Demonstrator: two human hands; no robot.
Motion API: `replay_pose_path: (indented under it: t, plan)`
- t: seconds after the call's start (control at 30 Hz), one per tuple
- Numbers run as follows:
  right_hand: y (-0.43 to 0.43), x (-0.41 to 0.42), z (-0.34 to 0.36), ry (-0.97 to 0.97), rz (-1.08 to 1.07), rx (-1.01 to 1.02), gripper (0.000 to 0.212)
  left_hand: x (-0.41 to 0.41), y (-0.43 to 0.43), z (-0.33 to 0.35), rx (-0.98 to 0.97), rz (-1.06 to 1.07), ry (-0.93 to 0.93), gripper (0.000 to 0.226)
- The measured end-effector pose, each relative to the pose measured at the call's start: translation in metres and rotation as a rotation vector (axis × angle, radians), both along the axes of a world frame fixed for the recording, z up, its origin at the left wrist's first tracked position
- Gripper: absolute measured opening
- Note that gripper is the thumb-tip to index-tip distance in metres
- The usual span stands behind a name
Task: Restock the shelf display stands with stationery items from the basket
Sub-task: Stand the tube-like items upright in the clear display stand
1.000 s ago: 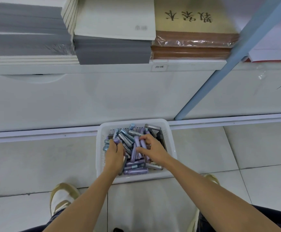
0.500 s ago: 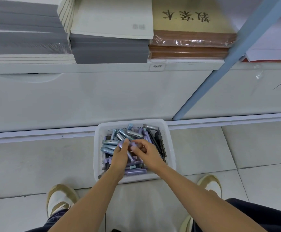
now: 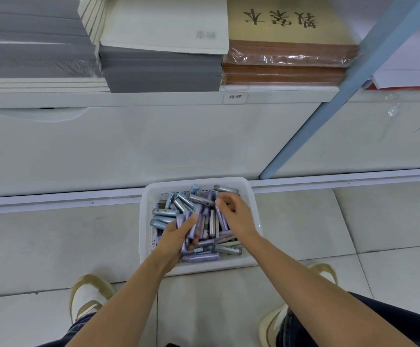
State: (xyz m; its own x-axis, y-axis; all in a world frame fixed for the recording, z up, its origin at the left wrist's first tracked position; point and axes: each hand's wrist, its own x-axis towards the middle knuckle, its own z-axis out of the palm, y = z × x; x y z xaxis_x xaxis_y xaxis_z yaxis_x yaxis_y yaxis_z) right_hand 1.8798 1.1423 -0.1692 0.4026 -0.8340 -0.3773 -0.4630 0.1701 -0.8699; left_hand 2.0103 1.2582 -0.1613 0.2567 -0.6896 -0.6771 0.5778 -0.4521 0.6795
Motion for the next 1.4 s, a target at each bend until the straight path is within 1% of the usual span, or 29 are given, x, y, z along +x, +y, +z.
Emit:
replay_pose_path:
  t: [0.03, 0.1, 0.17, 0.2, 0.27, 0.33, 0.37, 0.47, 0.53, 0.6, 0.67, 0.73, 0.8, 0.87, 0.93, 1.0, 1.03, 1.1, 1.17, 1.23, 1.3, 1.33, 1.4]
  plan:
    - [-0.005, -0.003, -0.006, 0.089, 0.008, -0.035, 0.036, 0.001, 0.000, -0.002, 0.006, 0.025, 0.000, 0.030]
    - [-0.008, -0.005, -0.019, 0.264, 0.144, -0.051, 0.057, 0.000, 0.000, -0.004, 0.021, 0.037, -0.020, 0.028]
    - [-0.006, -0.001, -0.030, 0.421, 0.271, -0.092, 0.067, -0.001, 0.000, -0.006, 0.037, 0.020, -0.067, 0.030]
    - [-0.004, 0.002, -0.034, 0.481, 0.298, -0.126, 0.066, -0.001, 0.000, -0.006, 0.042, 0.017, -0.087, 0.029]
    - [-0.003, 0.007, -0.039, 0.558, 0.321, -0.186, 0.057, -0.002, -0.001, -0.006, 0.048, 0.021, -0.115, 0.026]
    - [-0.003, 0.009, -0.042, 0.573, 0.347, -0.222, 0.048, -0.001, -0.001, -0.007, 0.056, 0.014, -0.144, 0.026]
    - [-0.004, 0.009, -0.042, 0.549, 0.352, -0.219, 0.043, 0.000, -0.001, -0.007, 0.057, 0.006, -0.150, 0.026]
    - [-0.010, 0.004, -0.035, 0.437, 0.353, -0.222, 0.019, 0.000, -0.002, -0.009, 0.072, 0.016, -0.145, 0.022]
    - [-0.016, 0.000, -0.027, 0.368, 0.353, -0.183, 0.018, -0.001, -0.004, -0.010, 0.108, 0.020, -0.182, 0.017]
    - [-0.021, 0.000, -0.011, 0.260, 0.303, -0.065, 0.022, -0.001, -0.006, -0.006, 0.118, 0.020, -0.212, 0.017]
    - [-0.026, 0.005, 0.012, 0.100, 0.229, 0.089, 0.018, -0.002, -0.010, 0.005, 0.080, 0.048, -0.217, 0.023]
    - [-0.031, 0.014, 0.040, -0.049, 0.227, 0.213, 0.014, 0.000, -0.018, 0.022, 0.043, 0.054, -0.292, 0.029]
    - [-0.034, 0.024, 0.070, -0.153, 0.259, 0.235, 0.020, 0.005, -0.028, 0.045, -0.003, 0.077, -0.378, 0.031]
    - [-0.036, 0.033, 0.102, -0.212, 0.281, 0.189, 0.019, 0.010, -0.037, 0.072, -0.095, 0.107, -0.360, 0.031]
    - [-0.038, 0.039, 0.134, -0.251, 0.303, 0.122, 0.019, 0.014, -0.039, 0.099, -0.228, 0.112, -0.309, 0.028]
    - [-0.038, 0.042, 0.167, -0.273, 0.318, 0.041, 0.022, 0.018, -0.039, 0.125, -0.368, 0.086, -0.263, 0.023]
    - [-0.038, 0.043, 0.182, -0.286, 0.322, -0.004, 0.023, 0.020, -0.040, 0.139, -0.407, 0.066, -0.261, 0.024]
    - [-0.037, 0.043, 0.216, -0.324, 0.317, -0.097, 0.031, 0.024, -0.044, 0.167, -0.425, 0.044, -0.312, 0.032]
    - [-0.033, 0.040, 0.252, -0.370, 0.320, -0.222, 0.039, 0.025, -0.048, 0.200, -0.447, 0.073, -0.361, 0.036]
    - [-0.030, 0.036, 0.289, -0.423, 0.336, -0.369, 0.033, 0.024, -0.052, 0.238, -0.498, 0.104, -0.407, 0.040]
    - [-0.033, 0.035, 0.321, -0.454, 0.319, -0.461, 0.027, 0.024, -0.057, 0.275, -0.549, 0.115, -0.462, 0.044]
    - [-0.035, 0.034, 0.336, -0.456, 0.305, -0.504, 0.028, 0.024, -0.059, 0.292, -0.579, 0.109, -0.490, 0.043]
    - [-0.039, 0.030, 0.372, -0.468, 0.302, -0.584, 0.028, 0.024, -0.063, 0.330, -0.655, 0.094, -0.566, 0.027]
